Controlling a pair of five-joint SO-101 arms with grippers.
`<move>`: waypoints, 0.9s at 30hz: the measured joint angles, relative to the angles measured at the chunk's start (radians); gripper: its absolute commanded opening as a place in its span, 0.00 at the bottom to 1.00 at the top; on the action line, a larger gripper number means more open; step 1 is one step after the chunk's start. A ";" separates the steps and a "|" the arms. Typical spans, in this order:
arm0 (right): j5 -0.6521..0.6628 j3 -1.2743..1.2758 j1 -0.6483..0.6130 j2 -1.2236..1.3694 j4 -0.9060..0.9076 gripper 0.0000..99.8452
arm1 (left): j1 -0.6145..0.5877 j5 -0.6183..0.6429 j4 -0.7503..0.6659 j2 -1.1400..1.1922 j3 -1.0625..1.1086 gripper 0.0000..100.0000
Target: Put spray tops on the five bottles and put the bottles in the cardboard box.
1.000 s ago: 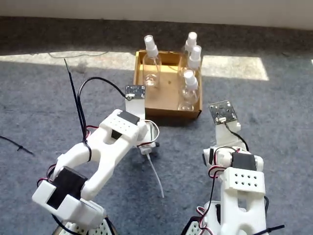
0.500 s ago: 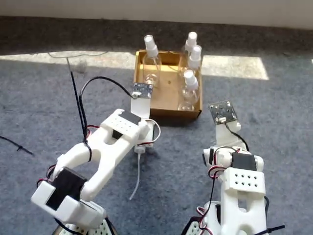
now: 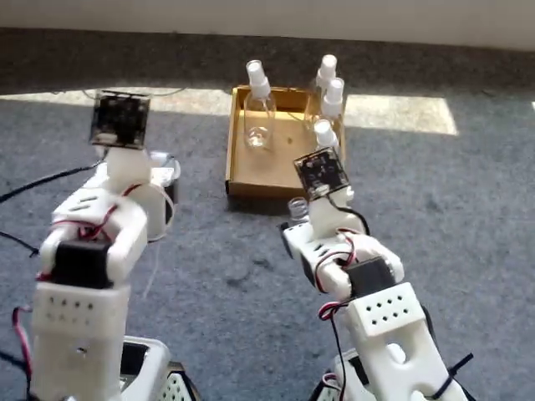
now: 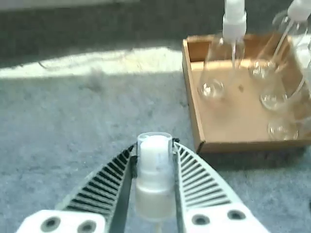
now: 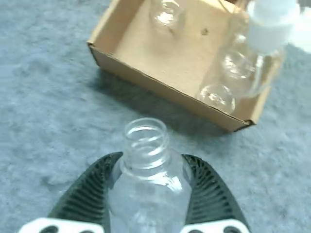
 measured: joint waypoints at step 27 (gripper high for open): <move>-0.055 0.259 -0.227 0.000 -0.643 0.00 | 0.121 0.201 -0.575 -0.232 0.000 0.01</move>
